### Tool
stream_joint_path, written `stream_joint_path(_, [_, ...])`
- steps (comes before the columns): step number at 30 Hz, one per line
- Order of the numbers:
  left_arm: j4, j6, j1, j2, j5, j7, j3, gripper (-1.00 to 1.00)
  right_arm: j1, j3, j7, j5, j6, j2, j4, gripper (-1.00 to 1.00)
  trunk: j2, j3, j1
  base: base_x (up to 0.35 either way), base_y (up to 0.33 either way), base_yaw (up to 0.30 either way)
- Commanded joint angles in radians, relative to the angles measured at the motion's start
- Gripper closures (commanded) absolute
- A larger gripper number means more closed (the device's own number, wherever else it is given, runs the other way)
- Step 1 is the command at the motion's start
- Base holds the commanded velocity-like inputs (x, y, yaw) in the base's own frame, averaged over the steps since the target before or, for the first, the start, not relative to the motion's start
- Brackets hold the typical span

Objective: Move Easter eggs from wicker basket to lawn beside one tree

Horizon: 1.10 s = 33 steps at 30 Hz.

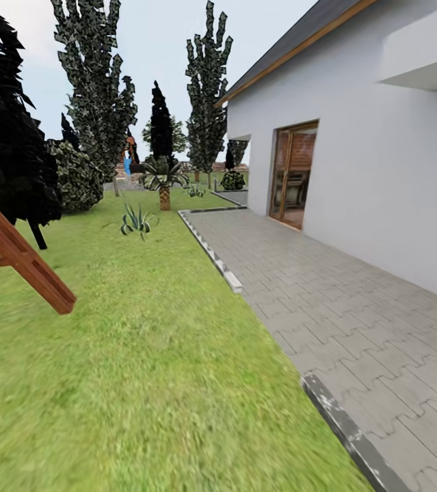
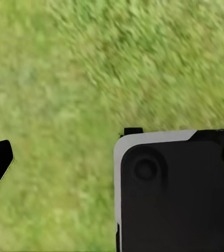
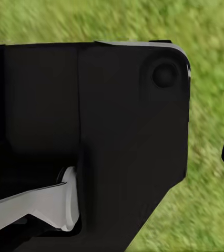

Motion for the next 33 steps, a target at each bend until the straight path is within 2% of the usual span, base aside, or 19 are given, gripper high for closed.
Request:
stream_joint_path(1, [0.001, -0.005, 0.0, 0.0, 0.001, 0.001, -0.003, -1.0, 0.0, -0.002, 0.0, 0.0, -0.003, 0.0, 0.0, -1.0, 0.0, 0.0, 0.001, 0.297, 0.179, 0.189])
stream_joint_path(12, [0.001, -0.034, -0.001, -0.002, 0.003, 0.001, -0.003, -1.0, 0.0, -0.004, 0.0, 0.0, -0.003, 0.0, 0.0, -1.0, 0.0, 0.0, 0.001, 0.311, 0.106, 0.187])
stream_joint_path(33, [0.003, -0.05, 0.0, -0.003, 0.006, 0.001, -0.007, -1.0, 0.0, -0.051, 0.0, 0.0, -0.003, 0.0, 0.0, -1.0, 0.0, 0.0, 0.001, 0.334, 0.006, 0.009])
